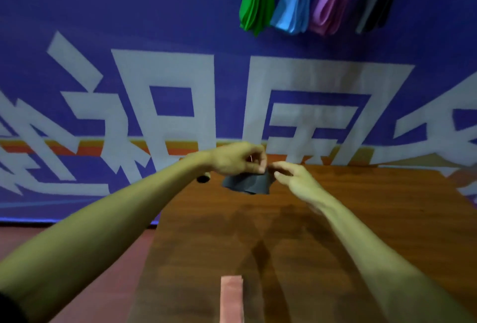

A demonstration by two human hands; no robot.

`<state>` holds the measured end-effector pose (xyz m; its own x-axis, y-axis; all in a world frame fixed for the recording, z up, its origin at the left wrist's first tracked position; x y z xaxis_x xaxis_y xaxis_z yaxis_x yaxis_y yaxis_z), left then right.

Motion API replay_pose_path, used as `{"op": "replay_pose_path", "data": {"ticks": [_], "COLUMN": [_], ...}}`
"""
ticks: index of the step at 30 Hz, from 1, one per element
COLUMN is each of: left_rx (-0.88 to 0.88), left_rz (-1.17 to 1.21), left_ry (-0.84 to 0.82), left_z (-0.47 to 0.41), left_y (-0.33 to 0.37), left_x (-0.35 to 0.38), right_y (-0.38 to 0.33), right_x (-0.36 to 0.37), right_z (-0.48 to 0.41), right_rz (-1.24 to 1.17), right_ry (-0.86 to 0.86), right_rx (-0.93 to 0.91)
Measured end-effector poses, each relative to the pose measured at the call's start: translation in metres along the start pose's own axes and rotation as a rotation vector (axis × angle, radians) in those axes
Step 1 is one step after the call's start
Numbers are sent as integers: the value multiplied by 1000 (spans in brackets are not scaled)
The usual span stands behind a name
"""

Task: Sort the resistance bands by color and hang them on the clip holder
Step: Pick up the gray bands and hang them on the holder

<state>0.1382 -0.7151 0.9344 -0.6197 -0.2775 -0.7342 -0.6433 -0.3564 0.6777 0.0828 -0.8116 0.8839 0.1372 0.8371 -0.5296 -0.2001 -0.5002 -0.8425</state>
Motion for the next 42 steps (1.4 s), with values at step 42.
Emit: {"op": "replay_pose_path", "data": {"ticks": [42], "left_rx": [84], "left_rz": [431], "left_ry": [383], "left_z": [-136], "left_y": [179], "left_x": [-93], "right_y": [-120], "right_x": [-281], "right_z": [-33], "right_rz": [-363], "right_ry": [-121], "right_rx": [-436]}}
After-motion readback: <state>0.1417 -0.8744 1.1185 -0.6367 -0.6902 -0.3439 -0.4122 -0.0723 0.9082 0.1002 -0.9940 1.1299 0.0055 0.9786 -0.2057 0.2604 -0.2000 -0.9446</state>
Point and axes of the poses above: each hand's wrist, its own z-axis away from the middle knuckle, its own x-axis out of the palm, y = z × x, the point moved 9 cm from there along -z, towards the middle knuckle, and after that the axes turned 3 degrees about y, right-handed, at the moved point
